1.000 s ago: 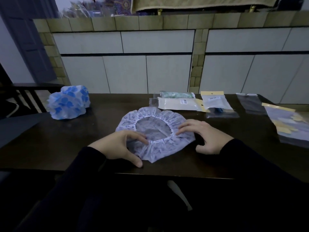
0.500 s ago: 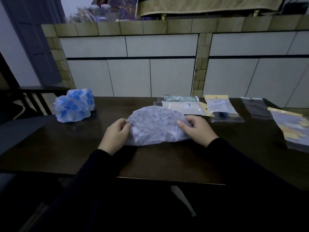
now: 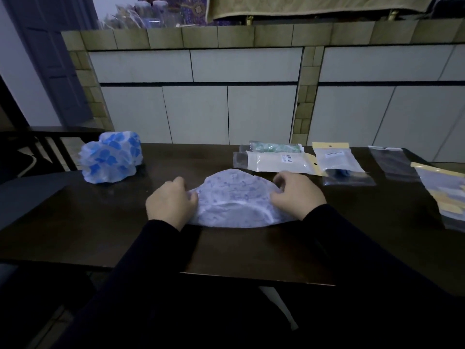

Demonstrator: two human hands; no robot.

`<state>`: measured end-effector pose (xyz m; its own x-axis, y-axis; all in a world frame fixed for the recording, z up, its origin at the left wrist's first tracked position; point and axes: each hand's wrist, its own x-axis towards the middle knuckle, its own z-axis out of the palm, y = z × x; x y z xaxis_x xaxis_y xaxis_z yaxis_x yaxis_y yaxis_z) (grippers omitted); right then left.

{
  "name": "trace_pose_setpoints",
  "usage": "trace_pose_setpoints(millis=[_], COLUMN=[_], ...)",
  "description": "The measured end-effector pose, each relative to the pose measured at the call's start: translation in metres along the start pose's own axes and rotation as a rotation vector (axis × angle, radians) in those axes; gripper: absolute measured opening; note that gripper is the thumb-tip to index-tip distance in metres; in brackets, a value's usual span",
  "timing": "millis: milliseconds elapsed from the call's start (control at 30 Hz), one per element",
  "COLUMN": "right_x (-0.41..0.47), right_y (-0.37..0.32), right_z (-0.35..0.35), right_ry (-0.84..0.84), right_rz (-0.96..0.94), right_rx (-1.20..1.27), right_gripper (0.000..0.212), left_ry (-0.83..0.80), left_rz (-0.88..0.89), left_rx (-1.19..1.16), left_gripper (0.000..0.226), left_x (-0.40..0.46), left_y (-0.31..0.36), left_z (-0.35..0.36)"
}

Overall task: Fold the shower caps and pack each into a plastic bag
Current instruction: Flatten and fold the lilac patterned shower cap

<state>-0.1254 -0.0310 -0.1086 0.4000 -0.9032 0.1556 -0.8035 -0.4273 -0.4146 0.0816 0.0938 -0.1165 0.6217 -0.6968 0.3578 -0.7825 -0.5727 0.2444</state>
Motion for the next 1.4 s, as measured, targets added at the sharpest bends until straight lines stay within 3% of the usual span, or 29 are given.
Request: trace_pose_setpoints(millis=[100, 233, 300, 433, 533, 800, 967, 1100, 1200, 1300, 1333, 1400], right_x=[-0.013, -0.032, -0.029, -0.013, -0.008, -0.005, -0.004, -0.006, -0.005, 0.001, 0.003, 0.01], right_y=[-0.019, -0.047, -0.048, -0.038, -0.036, -0.029, -0.017, -0.015, -0.033, -0.049, -0.052, -0.051], right_z=[0.002, 0.015, 0.025, 0.041, 0.047, 0.04, 0.034, 0.037, 0.038, 0.033, 0.033, 0.038], right_ry=[0.296, 0.251, 0.125, -0.272, -0.353, -0.336, -0.392, -0.371, -0.203, 0.031, 0.015, -0.186], right_rz=[-0.213, -0.437, -0.439, -0.212, -0.123, -0.143, -0.192, -0.185, -0.202, -0.392, -0.478, -0.535], right_rx=[-0.056, -0.04, -0.132, -0.301, -0.325, -0.3, -0.211, -0.26, -0.379, -0.301, -0.267, -0.252], right_gripper=[0.043, 0.035, 0.042, 0.053, 0.057, 0.067, 0.071, 0.068, 0.067, 0.05, 0.049, 0.055], left_ry=[0.228, 0.323, 0.183, -0.344, -0.457, -0.538, -0.52, -0.5, -0.525, -0.345, -0.31, -0.362], left_rz=[0.108, 0.409, 0.48, 0.419, 0.316, 0.244, 0.247, 0.224, 0.198, 0.29, 0.324, 0.36], left_rx=[0.026, -0.178, -0.162, 0.078, 0.112, 0.117, -0.044, -0.006, 0.054, 0.095, 0.075, 0.07], left_gripper=[0.037, 0.037, 0.05, 0.06, 0.072, 0.08, 0.067, 0.059, 0.055, 0.049, 0.05, 0.053], left_x=[-0.008, -0.016, -0.013, 0.0, 0.003, 0.007, 0.005, 0.0, -0.002, -0.001, -0.001, -0.001], left_y=[0.012, 0.034, 0.036, 0.024, 0.017, 0.019, 0.003, -0.019, -0.011, 0.007, 0.012, 0.015], left_z=[-0.001, 0.008, 0.014, 0.028, 0.032, 0.026, 0.02, 0.017, 0.011, 0.003, 0.003, 0.008])
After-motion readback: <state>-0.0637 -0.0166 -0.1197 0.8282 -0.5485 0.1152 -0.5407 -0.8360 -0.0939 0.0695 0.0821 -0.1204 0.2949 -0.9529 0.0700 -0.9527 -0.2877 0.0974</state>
